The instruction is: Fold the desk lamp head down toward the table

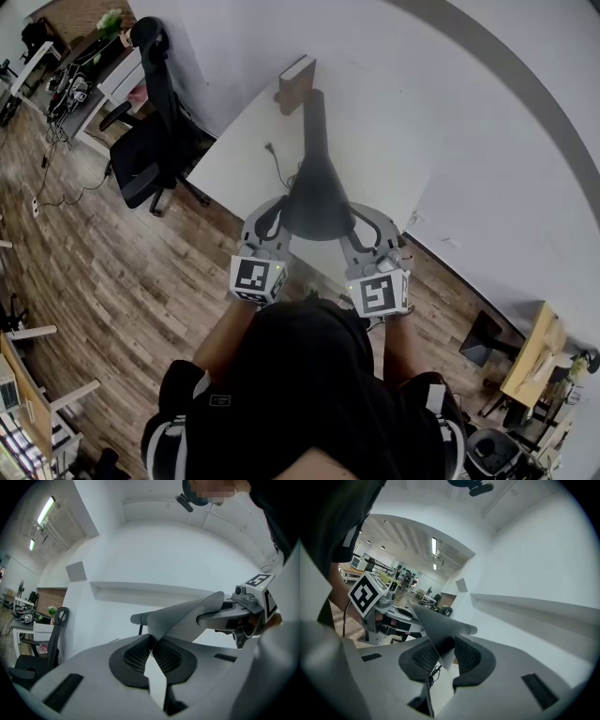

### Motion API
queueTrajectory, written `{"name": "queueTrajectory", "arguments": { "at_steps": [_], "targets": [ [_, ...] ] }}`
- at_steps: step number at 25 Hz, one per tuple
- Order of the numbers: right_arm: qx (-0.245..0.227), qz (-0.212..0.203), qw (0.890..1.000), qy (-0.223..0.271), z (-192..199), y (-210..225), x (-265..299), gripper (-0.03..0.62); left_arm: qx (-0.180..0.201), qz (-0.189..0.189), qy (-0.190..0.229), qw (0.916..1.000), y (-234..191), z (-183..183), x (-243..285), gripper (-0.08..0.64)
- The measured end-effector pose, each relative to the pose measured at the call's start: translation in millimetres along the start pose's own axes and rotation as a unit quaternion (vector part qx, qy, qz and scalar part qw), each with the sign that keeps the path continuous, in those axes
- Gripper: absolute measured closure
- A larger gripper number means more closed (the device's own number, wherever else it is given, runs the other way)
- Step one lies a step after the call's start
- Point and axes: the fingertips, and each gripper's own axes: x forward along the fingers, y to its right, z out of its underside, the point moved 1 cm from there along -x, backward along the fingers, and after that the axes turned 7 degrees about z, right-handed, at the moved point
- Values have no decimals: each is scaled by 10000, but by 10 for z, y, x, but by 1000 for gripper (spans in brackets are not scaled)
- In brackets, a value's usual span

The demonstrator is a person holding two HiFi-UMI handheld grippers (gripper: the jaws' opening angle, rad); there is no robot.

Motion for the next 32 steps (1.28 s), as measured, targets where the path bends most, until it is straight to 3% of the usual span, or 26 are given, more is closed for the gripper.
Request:
{"name": "queueTrajectory", "arguments": {
  "at_steps": [9,11,15,17,21,27,30,32],
  "targets": [
    [-12,43,10000,-12,19,14,-7,499,452,208,-74,9987,82,33,-78,512],
    [8,65,10000,-18,20,17,-8,499,769,346,28,9964,153,-54,-112,427],
    [-13,87,10000,-20,24,22,-11,500,1893,502,-223,9804,249,-214,-203,374],
    [-38,96,9999,-31,22,23,-20,502,2201,493,-394,9734,286,-275,-251,374],
    [-58,114,9999,-44,9,13,-34,503,2558,488,-495,9642,377,-396,-319,374],
    [-73,161,9998,-47,10,13,-20,505,2967,800,-229,9513,574,-544,-267,376],
    [-99,174,9998,-49,7,6,-17,506,3148,878,-248,9448,630,-516,-244,421],
    [-145,193,9997,-60,9,6,-18,508,3147,877,-218,9449,653,-500,-238,462]
  ]
}}
